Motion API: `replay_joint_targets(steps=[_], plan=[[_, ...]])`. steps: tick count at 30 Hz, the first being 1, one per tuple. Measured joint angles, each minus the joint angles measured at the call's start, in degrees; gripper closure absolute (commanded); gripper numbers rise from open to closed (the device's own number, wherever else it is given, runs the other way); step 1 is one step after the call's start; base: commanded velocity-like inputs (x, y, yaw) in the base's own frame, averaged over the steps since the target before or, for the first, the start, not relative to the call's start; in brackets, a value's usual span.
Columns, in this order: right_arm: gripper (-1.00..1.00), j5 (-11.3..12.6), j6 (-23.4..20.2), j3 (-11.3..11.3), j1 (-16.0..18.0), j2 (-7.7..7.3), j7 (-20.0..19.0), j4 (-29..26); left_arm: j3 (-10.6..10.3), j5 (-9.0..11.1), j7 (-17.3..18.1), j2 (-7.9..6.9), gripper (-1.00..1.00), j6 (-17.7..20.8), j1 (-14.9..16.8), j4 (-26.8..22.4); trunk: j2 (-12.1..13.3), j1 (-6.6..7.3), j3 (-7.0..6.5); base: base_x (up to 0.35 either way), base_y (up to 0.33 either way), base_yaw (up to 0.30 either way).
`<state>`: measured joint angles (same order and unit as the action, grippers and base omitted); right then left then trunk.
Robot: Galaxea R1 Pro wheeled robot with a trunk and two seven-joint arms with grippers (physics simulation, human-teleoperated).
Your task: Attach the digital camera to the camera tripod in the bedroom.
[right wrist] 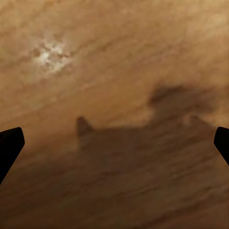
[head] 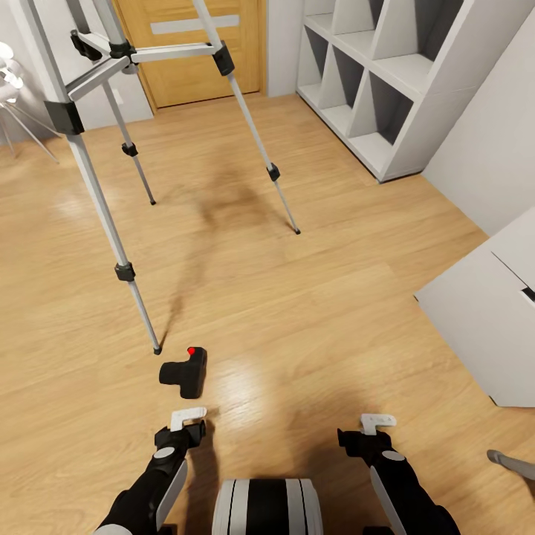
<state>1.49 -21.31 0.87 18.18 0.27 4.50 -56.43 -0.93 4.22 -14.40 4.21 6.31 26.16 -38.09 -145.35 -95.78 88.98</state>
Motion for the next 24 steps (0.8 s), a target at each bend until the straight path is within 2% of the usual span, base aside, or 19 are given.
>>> replay_joint_targets(steps=[12,24], plan=[[-1.0,-0.03,-0.1,0.0,0.0,0.0,0.07,0.0,-0.39,-0.02,0.04,0.03,-1.0,-0.25,-0.04,0.07,0.0,0.0,0.0,0.0,0.0,0.0],[-1.0,-0.05,-0.01,0.0,0.0,0.0,0.09,0.0,-3.49,-0.03,0.12,0.13,-1.0,-0.34,-0.03,0.11,0.0,0.0,0.0,0.0,0.0,0.0]])
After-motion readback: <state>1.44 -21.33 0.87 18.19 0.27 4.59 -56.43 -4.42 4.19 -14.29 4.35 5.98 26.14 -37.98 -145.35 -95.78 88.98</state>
